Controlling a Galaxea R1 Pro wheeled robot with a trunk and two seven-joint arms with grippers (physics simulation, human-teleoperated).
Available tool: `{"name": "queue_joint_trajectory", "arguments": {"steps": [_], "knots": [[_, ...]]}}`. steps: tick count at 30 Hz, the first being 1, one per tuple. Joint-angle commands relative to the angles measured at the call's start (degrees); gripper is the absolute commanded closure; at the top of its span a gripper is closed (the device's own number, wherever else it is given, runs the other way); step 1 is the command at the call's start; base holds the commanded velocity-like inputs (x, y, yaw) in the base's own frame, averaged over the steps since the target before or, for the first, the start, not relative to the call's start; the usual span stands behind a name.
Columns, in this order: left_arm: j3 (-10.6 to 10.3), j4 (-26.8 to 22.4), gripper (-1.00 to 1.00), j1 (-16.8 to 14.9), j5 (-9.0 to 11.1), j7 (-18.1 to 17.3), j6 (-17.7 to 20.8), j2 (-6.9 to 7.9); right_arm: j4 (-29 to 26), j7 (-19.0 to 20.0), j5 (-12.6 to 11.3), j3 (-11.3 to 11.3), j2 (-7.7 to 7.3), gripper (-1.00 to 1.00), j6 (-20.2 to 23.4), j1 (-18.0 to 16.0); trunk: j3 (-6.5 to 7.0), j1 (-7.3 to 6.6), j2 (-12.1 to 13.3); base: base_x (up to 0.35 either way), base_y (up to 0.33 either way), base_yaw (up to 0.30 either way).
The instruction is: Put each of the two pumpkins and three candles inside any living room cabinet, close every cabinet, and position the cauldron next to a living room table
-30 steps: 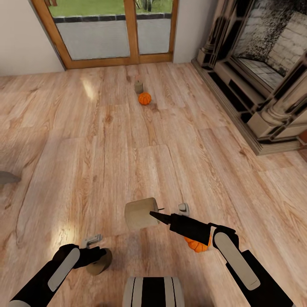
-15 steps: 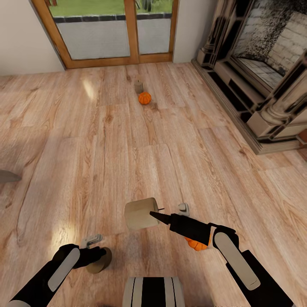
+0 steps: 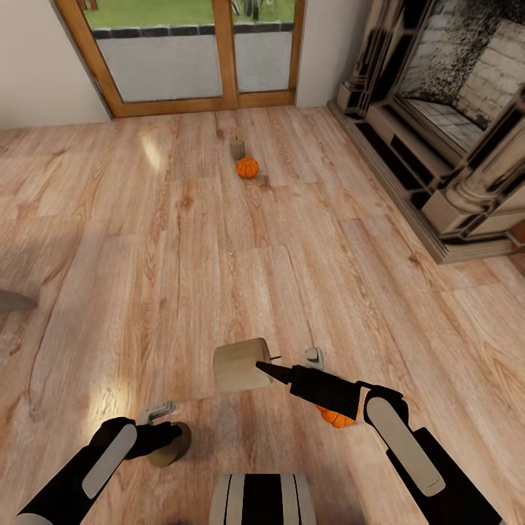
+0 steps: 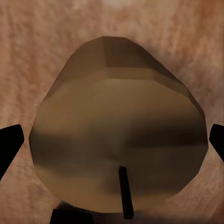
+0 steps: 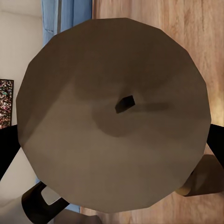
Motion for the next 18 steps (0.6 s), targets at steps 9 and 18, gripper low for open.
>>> {"name": "queue_joint_trajectory", "arguments": {"steps": [9, 18], "knots": [[-0.2, -0.1, -1.00, -0.1, 0.6, 0.6, 0.0, 0.01, 0.0, 0.1, -0.1, 0.0, -0.05, 1.00, 0.1, 0.0, -0.70, 0.07, -0.1, 0.000, 0.000, 0.000], [-0.2, -0.1, 1.00, 0.0, 0.6, 0.6, 0.0, 0.01, 0.1, 0.1, -0.1, 0.0, -0.06, 1.00, 0.2, 0.0, -0.70, 0.07, -0.1, 0.000, 0.000, 0.000]]}}
